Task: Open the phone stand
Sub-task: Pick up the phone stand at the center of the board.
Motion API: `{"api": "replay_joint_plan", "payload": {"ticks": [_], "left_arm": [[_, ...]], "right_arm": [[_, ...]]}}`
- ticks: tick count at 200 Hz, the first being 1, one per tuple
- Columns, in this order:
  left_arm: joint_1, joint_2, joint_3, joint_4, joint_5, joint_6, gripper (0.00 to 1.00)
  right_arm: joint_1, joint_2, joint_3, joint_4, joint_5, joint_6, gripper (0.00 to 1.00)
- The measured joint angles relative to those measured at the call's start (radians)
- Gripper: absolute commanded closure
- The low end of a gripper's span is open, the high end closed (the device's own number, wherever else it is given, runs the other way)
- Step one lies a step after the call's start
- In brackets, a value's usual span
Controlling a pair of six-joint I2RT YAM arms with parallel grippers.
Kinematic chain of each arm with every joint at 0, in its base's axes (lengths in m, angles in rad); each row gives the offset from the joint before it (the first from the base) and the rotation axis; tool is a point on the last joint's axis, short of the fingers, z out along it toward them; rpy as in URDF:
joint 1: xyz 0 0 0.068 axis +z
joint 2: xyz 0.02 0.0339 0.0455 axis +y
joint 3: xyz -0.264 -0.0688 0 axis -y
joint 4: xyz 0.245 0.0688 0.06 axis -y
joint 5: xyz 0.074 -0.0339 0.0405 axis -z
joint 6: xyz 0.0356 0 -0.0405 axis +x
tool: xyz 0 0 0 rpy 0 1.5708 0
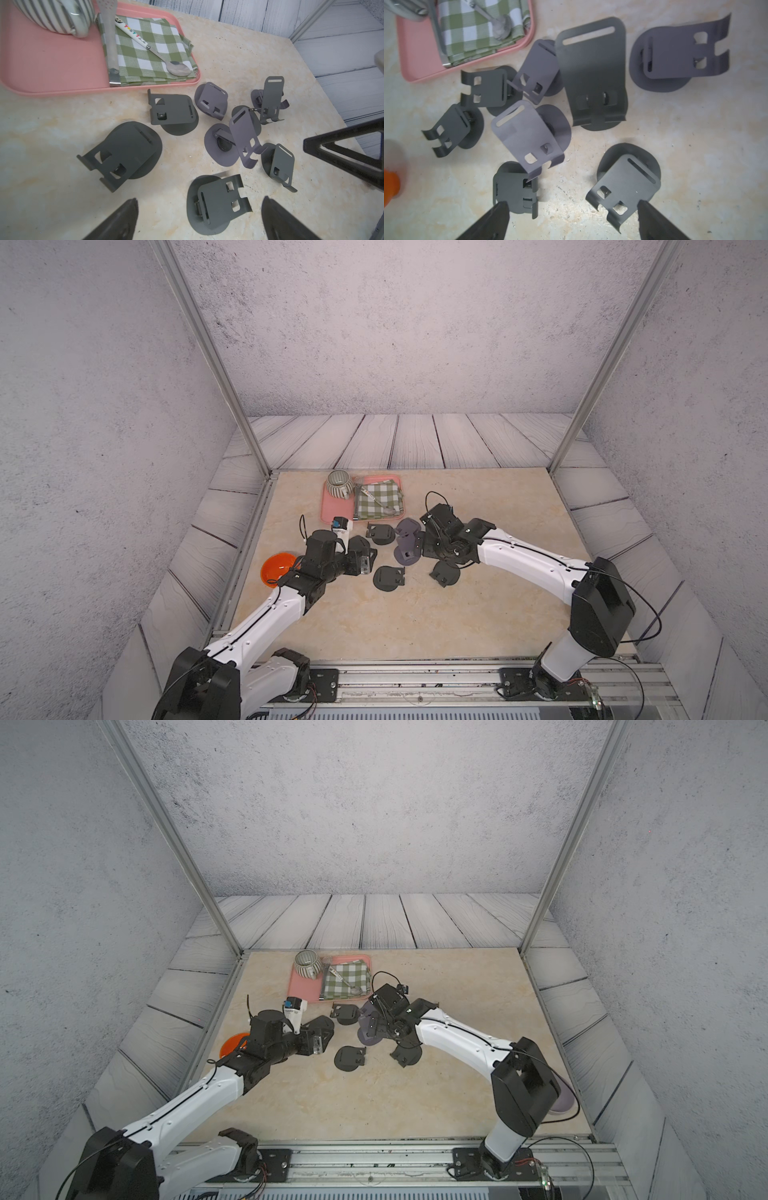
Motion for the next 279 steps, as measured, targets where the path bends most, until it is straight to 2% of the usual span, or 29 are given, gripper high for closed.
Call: {"api": "replay_joint_plan", "payload": {"ticks": [39,68,99,182,227,279], "left_arm": [[-0.011,0.0,0.0,0.004,0.007,0.014,0.03],[-0.011,0.0,0.0,0.007,0.006,0.019,0.03],[-0.011,0.0,0.0,0.007,0.005,0.021,0.03],[-0.011,0.0,-0.004,0.014,-0.003,0.026,0.02],[-0.011,0.0,-0.01,0.014,-0.01,0.03,0.02],[-0.011,0.0,-0.011,0.014,-0.011,0.029,0.02]], "right_arm": [[0.001,0.107,0.101,-0.153,0.025,0.145,0.01],[0.001,0.13,0.112,-0.211,0.023,0.218,0.01],[0.001,0.127,0.056,-0.187,0.003,0.269,0.01],[-0.007,0.175,-0.037,-0.051,-0.109,0.304,0.01],[-0.021,0.175,-0.081,-0.016,-0.121,0.325,0.0],[-0.048,0.175,-0.133,0.038,-0.159,0.345,0.15]]}}
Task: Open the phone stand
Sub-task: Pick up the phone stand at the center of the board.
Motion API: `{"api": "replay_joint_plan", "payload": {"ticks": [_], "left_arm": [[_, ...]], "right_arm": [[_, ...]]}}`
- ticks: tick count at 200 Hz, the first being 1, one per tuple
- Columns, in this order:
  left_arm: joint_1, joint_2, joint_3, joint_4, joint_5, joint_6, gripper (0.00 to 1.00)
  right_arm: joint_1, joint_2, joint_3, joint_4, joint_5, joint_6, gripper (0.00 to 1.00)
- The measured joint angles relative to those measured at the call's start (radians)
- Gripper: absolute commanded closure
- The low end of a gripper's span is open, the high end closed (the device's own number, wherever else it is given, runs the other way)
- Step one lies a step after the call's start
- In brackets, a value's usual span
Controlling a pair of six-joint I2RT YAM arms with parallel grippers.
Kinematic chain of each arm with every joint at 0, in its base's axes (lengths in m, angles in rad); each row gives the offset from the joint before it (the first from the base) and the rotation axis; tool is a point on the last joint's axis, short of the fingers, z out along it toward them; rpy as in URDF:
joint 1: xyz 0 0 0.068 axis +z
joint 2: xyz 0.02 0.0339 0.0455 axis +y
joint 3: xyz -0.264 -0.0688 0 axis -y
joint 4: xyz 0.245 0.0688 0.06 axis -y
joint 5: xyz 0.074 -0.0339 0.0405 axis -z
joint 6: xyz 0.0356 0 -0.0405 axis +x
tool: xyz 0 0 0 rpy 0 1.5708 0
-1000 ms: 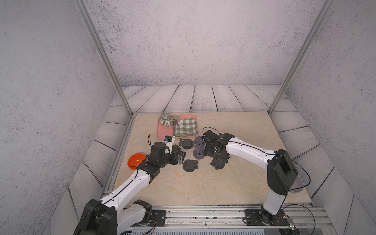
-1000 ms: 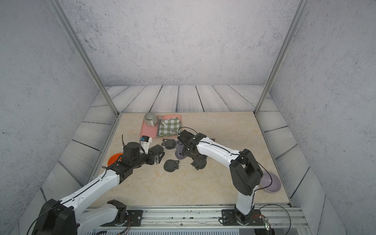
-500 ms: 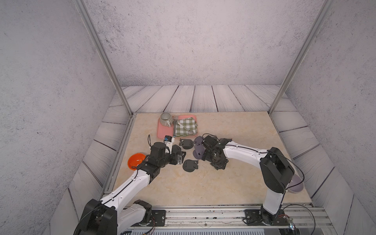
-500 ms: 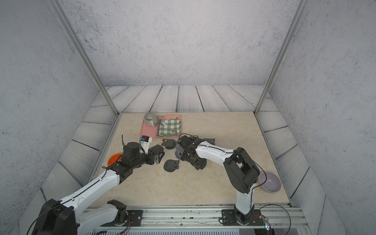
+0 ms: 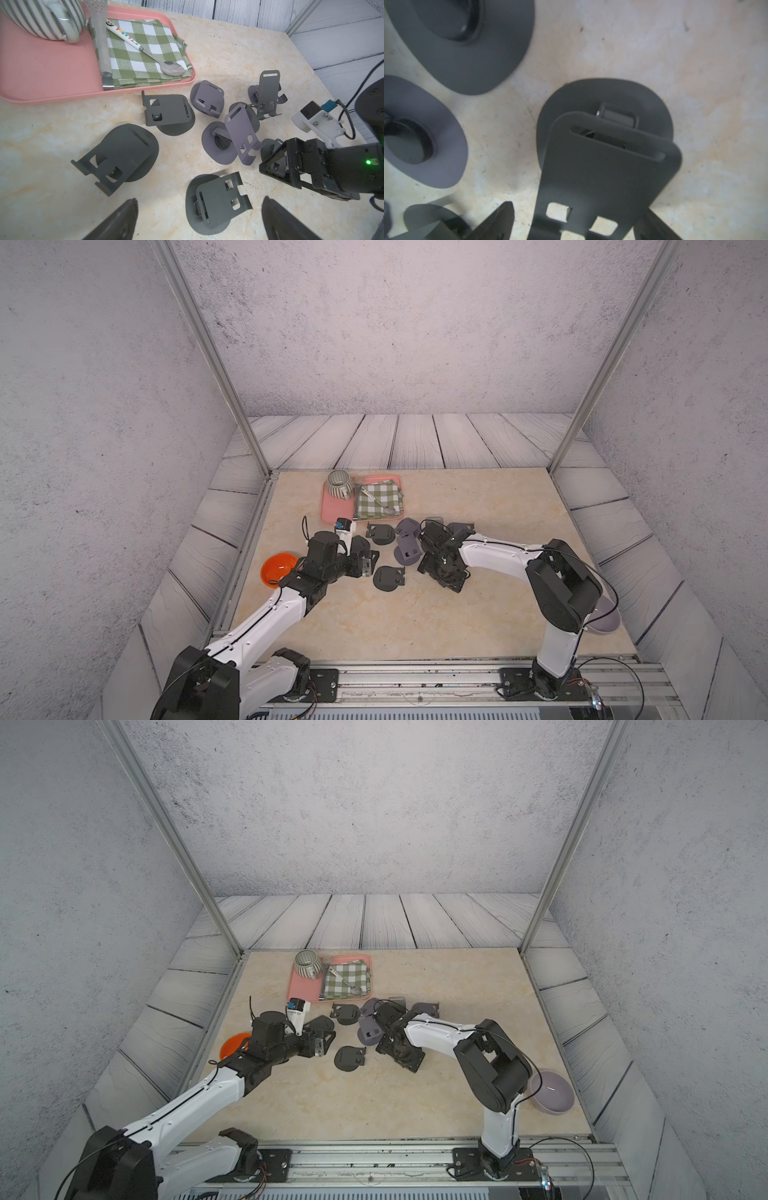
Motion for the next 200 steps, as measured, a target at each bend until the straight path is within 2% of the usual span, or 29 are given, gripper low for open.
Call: {"api": "replay_joint_plan", "payload": {"ticks": [95,156,200], "left_arm": [[0.0,0.006,0.0,0.007,0.0,0.0,0.02],[0.0,0.01,0.0,0.007,0.0,0.0,0.02],[-0.003,0.01,0.0,0.007,0.002,0.0,0.02]], "right_arm": [[-0.003,-0.001,-0.001,-0.011,-0.003,0.001,0.45],[-0.002,-0.033,-0.001,-0.064,0.018,-0.027,0.45],[0.022,-0.088,-0.005,-0.073,0.032,-0.111,0.44]]}}
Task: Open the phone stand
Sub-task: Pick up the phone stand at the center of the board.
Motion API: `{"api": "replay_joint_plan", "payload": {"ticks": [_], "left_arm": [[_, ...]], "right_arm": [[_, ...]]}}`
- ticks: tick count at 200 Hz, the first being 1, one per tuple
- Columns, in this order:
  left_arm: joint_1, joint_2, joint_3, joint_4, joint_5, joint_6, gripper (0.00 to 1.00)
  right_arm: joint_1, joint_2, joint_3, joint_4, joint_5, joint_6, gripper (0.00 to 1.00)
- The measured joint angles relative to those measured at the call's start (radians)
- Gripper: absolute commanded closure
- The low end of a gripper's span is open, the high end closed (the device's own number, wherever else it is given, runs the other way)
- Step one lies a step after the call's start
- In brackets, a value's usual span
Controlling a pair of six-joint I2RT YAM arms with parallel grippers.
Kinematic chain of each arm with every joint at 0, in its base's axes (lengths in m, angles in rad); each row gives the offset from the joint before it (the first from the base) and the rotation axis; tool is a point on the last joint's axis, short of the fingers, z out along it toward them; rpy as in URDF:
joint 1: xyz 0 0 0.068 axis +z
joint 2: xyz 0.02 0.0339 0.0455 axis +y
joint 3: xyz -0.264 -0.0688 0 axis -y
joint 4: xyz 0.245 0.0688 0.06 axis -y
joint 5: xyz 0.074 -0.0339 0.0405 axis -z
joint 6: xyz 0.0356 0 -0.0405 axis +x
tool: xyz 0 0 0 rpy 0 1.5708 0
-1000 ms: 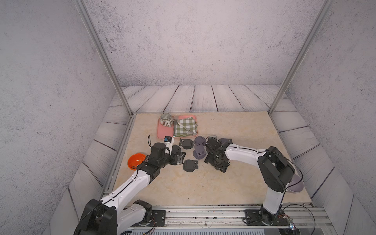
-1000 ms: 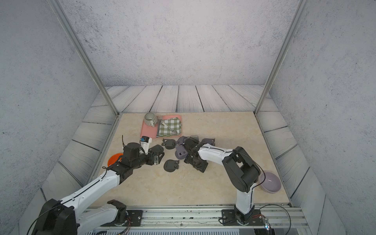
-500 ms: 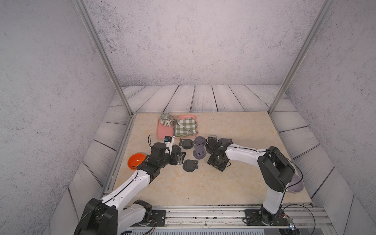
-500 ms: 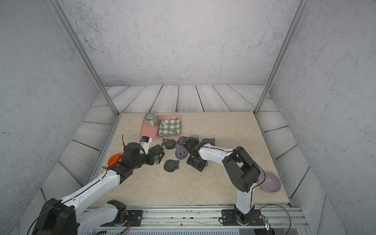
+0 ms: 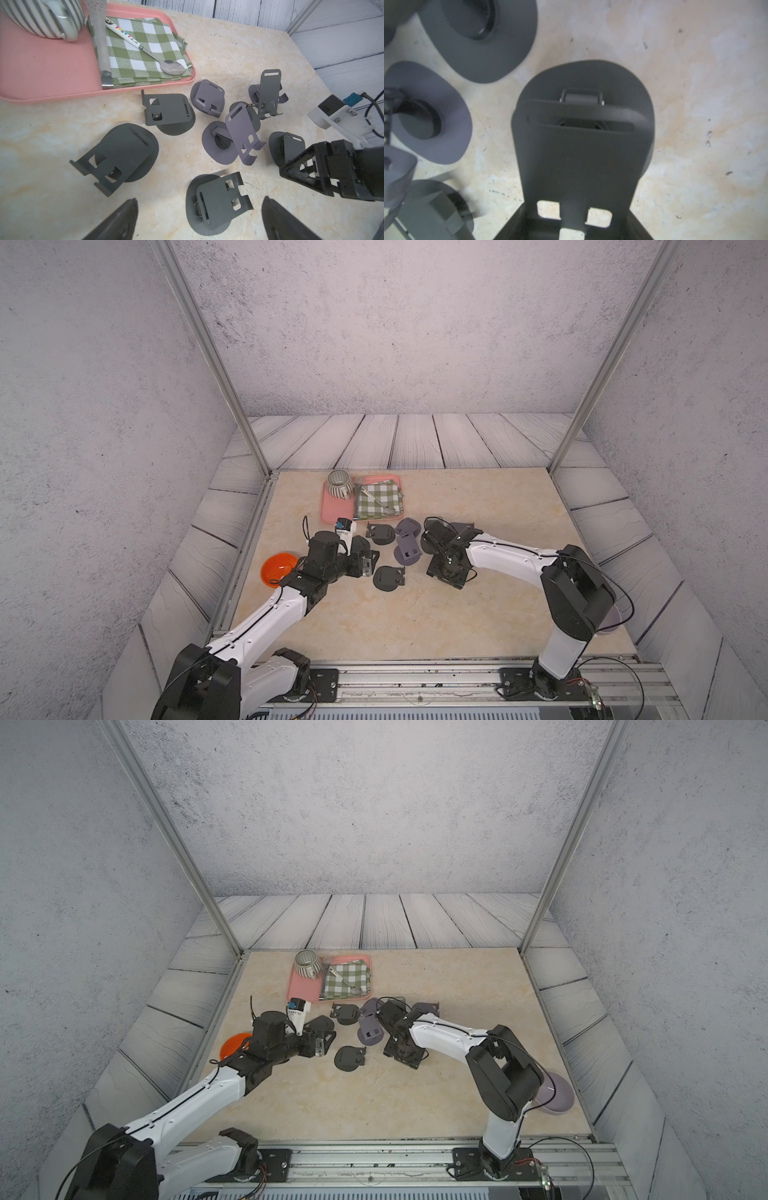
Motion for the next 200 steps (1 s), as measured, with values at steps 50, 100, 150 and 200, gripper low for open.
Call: {"api": "replay_joint_plan", "payload": {"ticks": [50,100,150,200], "left_arm": [[-0.021,0.0,0.0,0.0,0.0,0.0,0.02],[-0.065,0.021,0.011,-0.001,0.013,0.001,0.04],[-0.104,0.048,0.033,0.002,0.056,0.007,0.05],[-0.119,0.092,0.058,0.039,0.15,-0.013,0.11]], "right_arm": [[0.036,-0.093,-0.12,0.093,-0.002,-0.143,0.41],[0.066,-0.18,-0.203,0.181,-0.01,-0.29,0.41],[0.079,-0.267,-0.215,0.215,-0.007,-0.406,0.4],[0.081,-0.293,-0.215,0.251,-0.01,-0.512,0.41]]}}
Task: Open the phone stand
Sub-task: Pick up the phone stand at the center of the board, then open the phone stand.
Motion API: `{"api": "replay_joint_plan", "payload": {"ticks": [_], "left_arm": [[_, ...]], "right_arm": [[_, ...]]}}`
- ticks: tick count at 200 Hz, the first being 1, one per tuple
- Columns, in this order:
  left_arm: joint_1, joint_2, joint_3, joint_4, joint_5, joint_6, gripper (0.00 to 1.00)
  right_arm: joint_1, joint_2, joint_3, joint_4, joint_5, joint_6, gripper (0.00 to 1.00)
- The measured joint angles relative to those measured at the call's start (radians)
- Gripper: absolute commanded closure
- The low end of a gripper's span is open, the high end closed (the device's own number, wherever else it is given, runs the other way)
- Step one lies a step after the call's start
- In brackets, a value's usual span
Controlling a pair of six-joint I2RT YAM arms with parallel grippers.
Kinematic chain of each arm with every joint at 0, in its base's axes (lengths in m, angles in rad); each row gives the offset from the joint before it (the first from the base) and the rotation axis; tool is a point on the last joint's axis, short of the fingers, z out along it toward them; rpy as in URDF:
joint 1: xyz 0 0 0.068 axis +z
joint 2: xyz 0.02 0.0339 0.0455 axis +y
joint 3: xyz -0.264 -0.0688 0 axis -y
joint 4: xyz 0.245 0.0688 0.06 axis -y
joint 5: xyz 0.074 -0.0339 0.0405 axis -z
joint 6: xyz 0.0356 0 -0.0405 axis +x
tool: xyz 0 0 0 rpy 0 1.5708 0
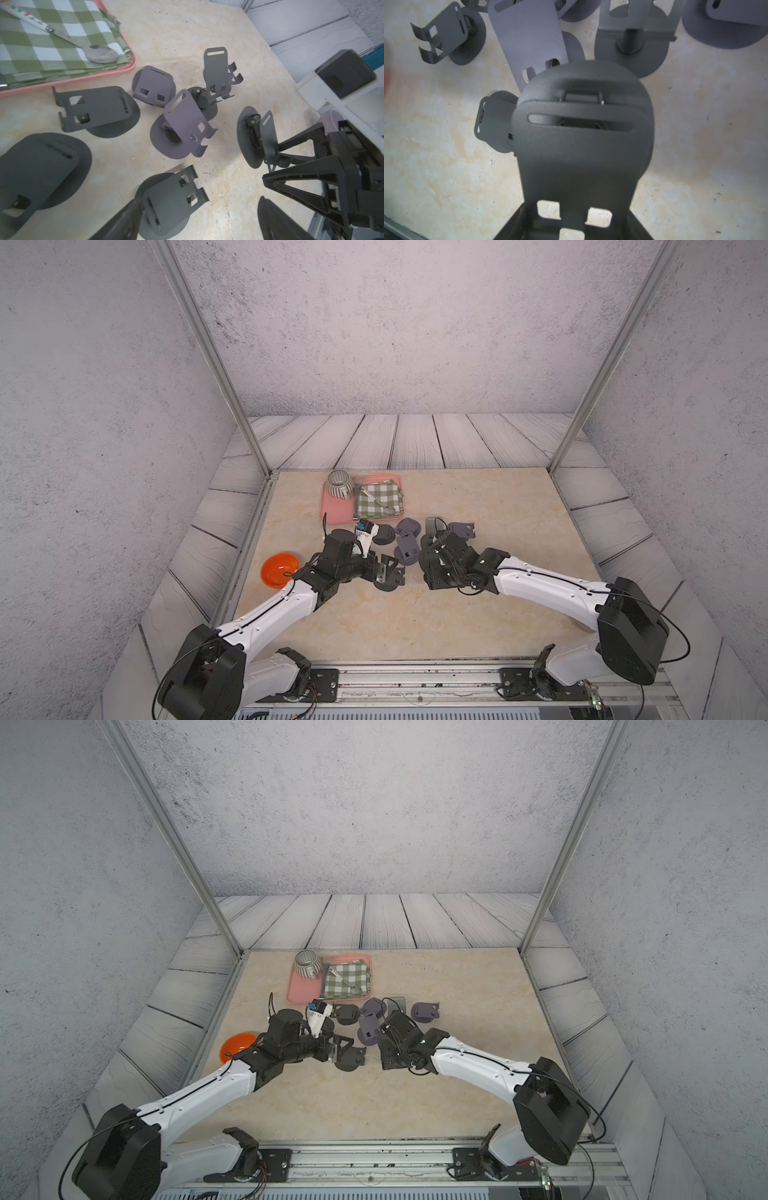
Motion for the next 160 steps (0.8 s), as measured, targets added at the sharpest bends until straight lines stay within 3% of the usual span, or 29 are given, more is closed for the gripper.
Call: {"api": "replay_joint_plan", "payload": {"ticks": [90,160], "left_arm": [[-0.002,0.077,0.034,0.15,0.183,-0.074,0.18],[-0.003,0.129,0.035,0.217,0.23,-0.111,0.24]], "right_arm": [[0.011,-0.047,0.005,0.071,-0.038,-0.102,0.41],[0.013,-0.07,0.027,0.113,-0.047,-0.136,0.41]]}}
